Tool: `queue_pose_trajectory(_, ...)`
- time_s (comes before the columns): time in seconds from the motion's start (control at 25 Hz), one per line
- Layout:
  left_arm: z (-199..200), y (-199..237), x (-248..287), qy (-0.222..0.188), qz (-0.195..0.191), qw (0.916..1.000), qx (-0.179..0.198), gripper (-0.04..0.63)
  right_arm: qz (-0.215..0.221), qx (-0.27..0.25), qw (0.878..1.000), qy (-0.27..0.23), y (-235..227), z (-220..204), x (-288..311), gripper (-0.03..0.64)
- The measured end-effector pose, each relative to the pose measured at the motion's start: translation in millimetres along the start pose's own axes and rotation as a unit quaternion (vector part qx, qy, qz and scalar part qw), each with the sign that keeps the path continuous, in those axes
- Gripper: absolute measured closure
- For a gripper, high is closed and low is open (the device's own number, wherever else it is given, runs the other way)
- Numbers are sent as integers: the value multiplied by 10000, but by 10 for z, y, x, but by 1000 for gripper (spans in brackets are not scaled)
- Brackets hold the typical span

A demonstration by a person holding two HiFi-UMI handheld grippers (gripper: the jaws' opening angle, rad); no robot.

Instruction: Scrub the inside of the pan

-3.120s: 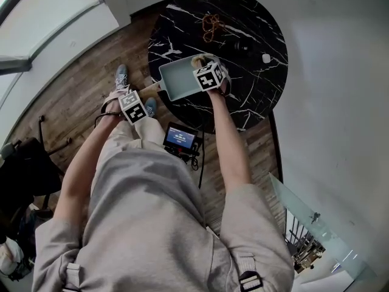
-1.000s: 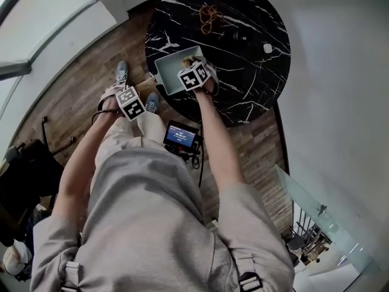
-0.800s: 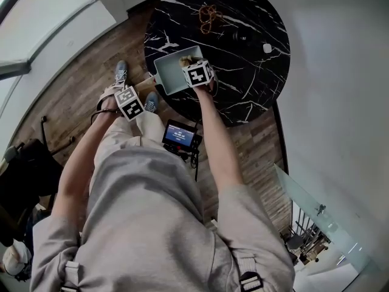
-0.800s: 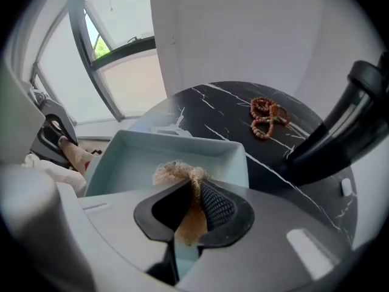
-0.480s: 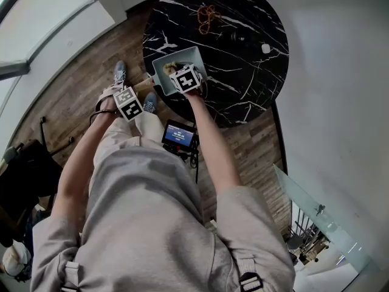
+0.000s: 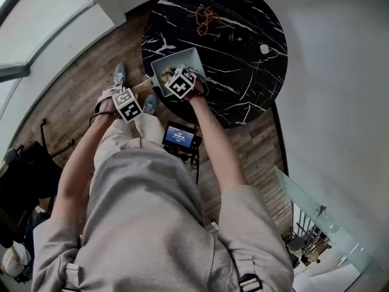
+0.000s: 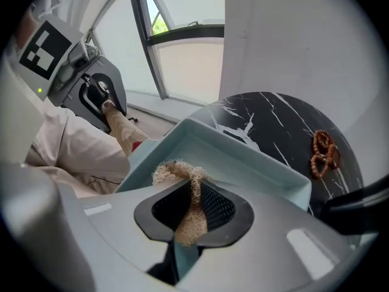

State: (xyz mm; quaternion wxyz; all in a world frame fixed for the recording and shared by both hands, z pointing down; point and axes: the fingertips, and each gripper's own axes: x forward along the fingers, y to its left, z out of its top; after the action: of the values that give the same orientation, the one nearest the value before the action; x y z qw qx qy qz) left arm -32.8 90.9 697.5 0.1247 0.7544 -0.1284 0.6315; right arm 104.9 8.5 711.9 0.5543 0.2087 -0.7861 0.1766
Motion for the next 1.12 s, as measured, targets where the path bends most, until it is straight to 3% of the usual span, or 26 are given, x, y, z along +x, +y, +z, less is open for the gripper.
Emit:
queue_pose_trajectory(0.16, -5, 17, 5, 10, 10, 10000, -4, 463, -275, 361, 9989, -77, -192, -202, -81, 555)
queue_pose_trajectory(0.36, -16, 13, 3, 10, 6, 10000, -12, 463, -641, 78, 9974, 317, -350, -486, -176, 555)
queue_pose_trajectory(0.48, -18, 8, 5, 9, 27, 10000, -25, 463, -647, 150, 9960, 590, -397, -605, -205, 557)
queue_pose_trajectory(0.6, -6, 4, 9, 17, 50, 10000, -41, 463, -353, 98, 9952, 906, -351, -685, -213, 558)
queue_pose_trajectory(0.72, -4, 14, 7, 60, 38, 10000, -37, 463, 211, 60, 9940, 1073, -229, -723, -222, 555)
queue_pose_trajectory(1.12, -36, 30, -1, 142, 73, 9999, -63, 463, 1116, 14, 9927, 466, 368, -298, 13, 555)
